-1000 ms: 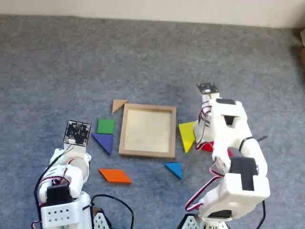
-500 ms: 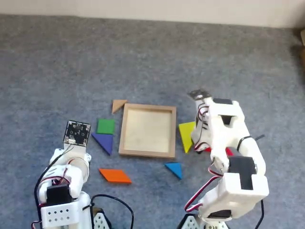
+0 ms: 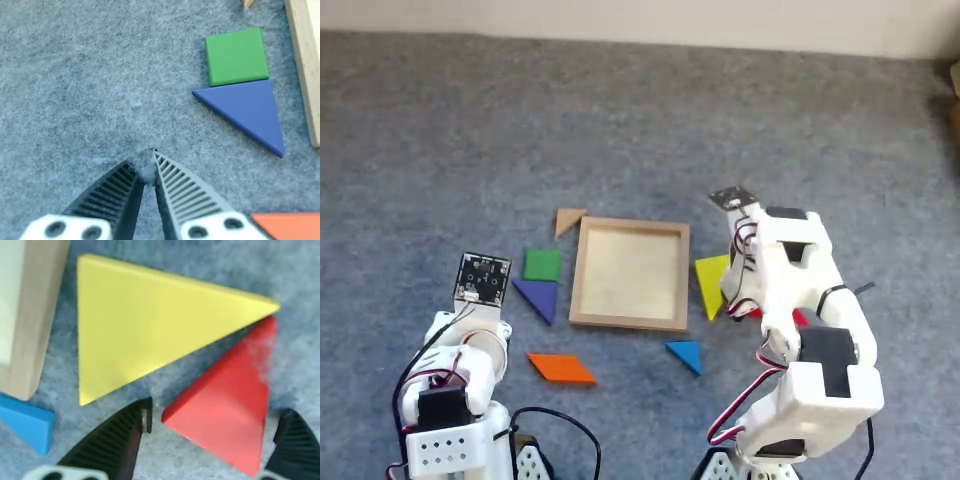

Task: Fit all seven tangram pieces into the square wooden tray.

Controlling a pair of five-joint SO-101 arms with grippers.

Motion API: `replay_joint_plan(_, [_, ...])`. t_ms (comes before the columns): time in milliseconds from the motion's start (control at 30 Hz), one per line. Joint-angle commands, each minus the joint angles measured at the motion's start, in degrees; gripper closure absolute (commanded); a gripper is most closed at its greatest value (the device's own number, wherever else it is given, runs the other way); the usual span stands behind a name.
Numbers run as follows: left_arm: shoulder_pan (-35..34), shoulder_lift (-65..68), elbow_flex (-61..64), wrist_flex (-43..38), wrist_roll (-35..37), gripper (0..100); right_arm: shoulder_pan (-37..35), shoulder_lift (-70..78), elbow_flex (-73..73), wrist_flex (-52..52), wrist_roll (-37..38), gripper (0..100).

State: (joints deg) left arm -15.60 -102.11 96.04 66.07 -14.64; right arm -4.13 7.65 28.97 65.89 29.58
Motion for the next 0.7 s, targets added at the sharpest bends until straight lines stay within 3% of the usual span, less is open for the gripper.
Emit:
replay_joint_plan(0, [-0.57,-1.63,1.19,0.26,0.26,99,0.84,-0.22,-0.66,-1.19,0.7,62.7])
replay_joint_plan(667, [-0.57,-1.63,1.19,0.26,0.26,99,3.38,-0.22,2.68,-1.54,6.59,65.1])
